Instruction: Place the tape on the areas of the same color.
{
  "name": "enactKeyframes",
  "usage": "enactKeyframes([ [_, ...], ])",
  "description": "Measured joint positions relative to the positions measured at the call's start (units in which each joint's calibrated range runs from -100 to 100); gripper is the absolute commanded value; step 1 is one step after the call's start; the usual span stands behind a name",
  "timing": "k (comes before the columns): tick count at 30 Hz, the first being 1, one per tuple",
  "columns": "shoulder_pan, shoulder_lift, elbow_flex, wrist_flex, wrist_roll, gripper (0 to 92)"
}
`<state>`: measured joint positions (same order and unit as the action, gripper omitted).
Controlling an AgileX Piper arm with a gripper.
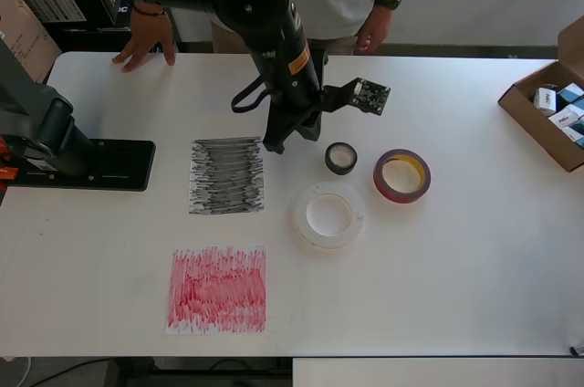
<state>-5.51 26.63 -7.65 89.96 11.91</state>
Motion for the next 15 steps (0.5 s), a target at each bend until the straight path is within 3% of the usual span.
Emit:
enactKeyframes([
  [15, -0.3, 12.3, -4.1, -7.1, -0.4, 0.7],
])
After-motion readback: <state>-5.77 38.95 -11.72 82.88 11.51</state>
